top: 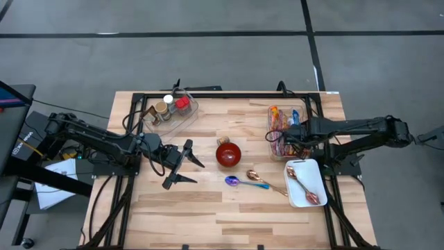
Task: Pick & Place Food Item
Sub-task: Put the red noodle pack into the right transparent bin
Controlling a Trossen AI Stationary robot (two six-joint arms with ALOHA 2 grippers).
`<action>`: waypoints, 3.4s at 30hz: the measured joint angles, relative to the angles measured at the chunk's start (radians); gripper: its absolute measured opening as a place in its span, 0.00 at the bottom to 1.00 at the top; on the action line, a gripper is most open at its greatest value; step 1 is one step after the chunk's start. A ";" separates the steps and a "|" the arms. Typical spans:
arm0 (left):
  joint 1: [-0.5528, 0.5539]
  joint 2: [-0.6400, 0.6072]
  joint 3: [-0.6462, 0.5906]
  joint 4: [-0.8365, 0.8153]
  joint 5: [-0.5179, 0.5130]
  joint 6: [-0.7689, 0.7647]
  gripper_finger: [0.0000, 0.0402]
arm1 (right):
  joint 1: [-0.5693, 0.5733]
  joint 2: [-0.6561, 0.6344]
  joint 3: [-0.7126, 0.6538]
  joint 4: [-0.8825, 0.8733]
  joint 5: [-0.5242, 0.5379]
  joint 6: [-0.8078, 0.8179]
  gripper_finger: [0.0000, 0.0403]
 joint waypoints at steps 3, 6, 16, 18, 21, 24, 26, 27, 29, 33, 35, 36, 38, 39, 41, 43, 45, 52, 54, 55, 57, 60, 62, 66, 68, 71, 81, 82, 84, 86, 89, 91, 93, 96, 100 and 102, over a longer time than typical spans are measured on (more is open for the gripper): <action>0.000 0.000 0.000 0.000 0.000 0.001 0.67 | 0.000 -0.016 0.016 -0.055 0.012 0.032 0.14; 0.000 0.000 0.000 0.004 0.000 0.001 0.67 | 0.006 -0.055 0.031 -0.074 0.045 0.059 0.14; 0.000 0.000 0.000 0.005 0.000 -0.001 0.67 | -0.005 -0.140 0.032 -0.012 0.050 0.066 0.14; 0.000 0.000 0.000 0.005 0.000 -0.001 0.67 | -0.013 -0.134 0.032 0.014 0.049 0.057 0.14; 0.000 0.000 0.000 0.007 0.000 -0.002 0.67 | -0.030 -0.116 0.031 0.056 0.048 0.028 0.14; 0.000 0.000 0.000 0.008 0.000 -0.002 0.67 | -0.048 -0.079 0.031 0.069 0.043 0.009 0.14; 0.000 0.000 0.000 0.007 0.000 -0.002 0.67 | -0.056 -0.054 0.028 0.069 0.038 0.005 0.14; 0.000 0.000 0.000 0.007 0.000 -0.002 0.67 | -0.059 -0.044 0.022 0.069 0.035 0.002 0.14; 0.000 0.000 0.000 0.007 0.000 -0.002 0.67 | -0.062 -0.027 0.007 0.069 0.030 -0.002 0.14; 0.000 0.000 0.000 0.005 0.000 -0.002 0.67 | -0.061 -0.013 -0.020 0.074 0.023 -0.002 0.14; 0.000 0.000 0.000 0.005 0.000 -0.002 0.67 | -0.062 -0.009 -0.020 0.076 0.023 -0.002 0.14; 0.000 0.000 0.000 0.005 0.000 -0.002 0.67 | -0.062 -0.010 -0.020 0.077 0.021 -0.002 0.14; 0.000 0.000 0.000 0.005 0.000 -0.002 0.67 | -0.062 -0.009 -0.020 0.078 0.019 -0.002 0.14; 0.000 0.000 0.000 0.005 0.000 -0.002 0.67 | -0.062 -0.009 -0.020 0.078 0.019 -0.002 0.14; 0.000 0.000 0.000 0.005 0.000 -0.002 0.67 | -0.062 -0.009 -0.020 0.080 0.017 -0.002 0.14; 0.000 0.000 0.000 0.005 0.000 -0.002 0.67 | -0.062 -0.009 -0.021 0.093 0.010 -0.002 0.14; 0.000 0.000 0.000 0.005 0.000 -0.002 0.67 | -0.062 -0.009 -0.021 0.127 -0.008 -0.007 0.14; 0.000 0.000 0.000 0.005 0.000 -0.002 0.67 | -0.061 -0.002 -0.021 0.158 -0.023 -0.031 0.14; 0.000 0.000 0.000 0.004 0.000 -0.002 0.67 | -0.061 -0.007 -0.021 0.143 -0.022 -0.031 0.14; 0.000 0.000 0.000 0.004 0.000 -0.002 0.67 | -0.061 -0.015 -0.021 0.131 -0.021 -0.029 0.14; 0.000 0.000 0.000 0.004 0.000 -0.002 0.67 | -0.061 -0.036 -0.021 0.110 -0.018 -0.019 0.14; 0.000 0.000 0.000 0.004 0.000 -0.001 0.67 | -0.058 -0.073 -0.021 0.086 -0.018 0.004 0.14; 0.000 0.000 0.000 0.004 0.000 -0.001 0.67 | -0.058 -0.092 -0.021 0.075 -0.029 0.012 0.14; 0.000 0.000 0.000 0.004 0.000 -0.001 0.67 | -0.050 -0.128 -0.022 0.076 -0.039 0.031 0.14; 0.000 0.000 0.000 0.004 0.000 0.000 0.67 | -0.037 -0.141 -0.022 0.089 -0.062 0.033 0.14; 0.000 0.000 0.000 0.004 0.000 0.001 0.67 | -0.018 -0.141 -0.022 0.100 -0.119 0.043 0.14; 0.000 0.000 0.000 0.006 0.000 -0.001 0.67 | 0.035 -0.067 -0.021 0.090 -0.156 0.072 0.14; 0.000 0.000 0.000 0.005 0.000 -0.001 0.67 | 0.041 -0.063 -0.021 0.079 -0.161 0.079 0.14; 0.000 0.000 0.000 0.005 0.000 -0.001 0.67 | 0.052 -0.054 -0.020 0.050 -0.159 0.098 0.14; 0.000 0.000 0.000 0.004 0.000 0.000 0.67 | 0.063 -0.054 -0.020 0.015 -0.149 0.112 0.14; 0.000 0.000 0.000 0.004 0.000 0.000 0.67 | 0.074 -0.054 -0.020 0.023 -0.142 0.120 0.14; 0.000 0.000 0.000 0.005 0.000 0.000 0.67 | 0.074 -0.054 -0.020 0.030 -0.141 0.120 0.14; 0.000 0.000 0.000 0.006 0.000 0.000 0.67 | 0.073 -0.055 -0.020 0.050 -0.138 0.120 0.14; 0.000 0.000 0.000 0.006 0.000 0.001 0.67 | 0.073 -0.068 -0.020 0.073 -0.138 0.117 0.14; 0.000 0.000 0.000 0.006 0.000 0.001 0.67 | 0.073 -0.094 -0.020 0.091 -0.138 0.116 0.14; 0.000 0.000 0.000 0.005 0.000 0.001 0.67 | 0.073 -0.112 -0.018 0.093 -0.139 0.115 0.14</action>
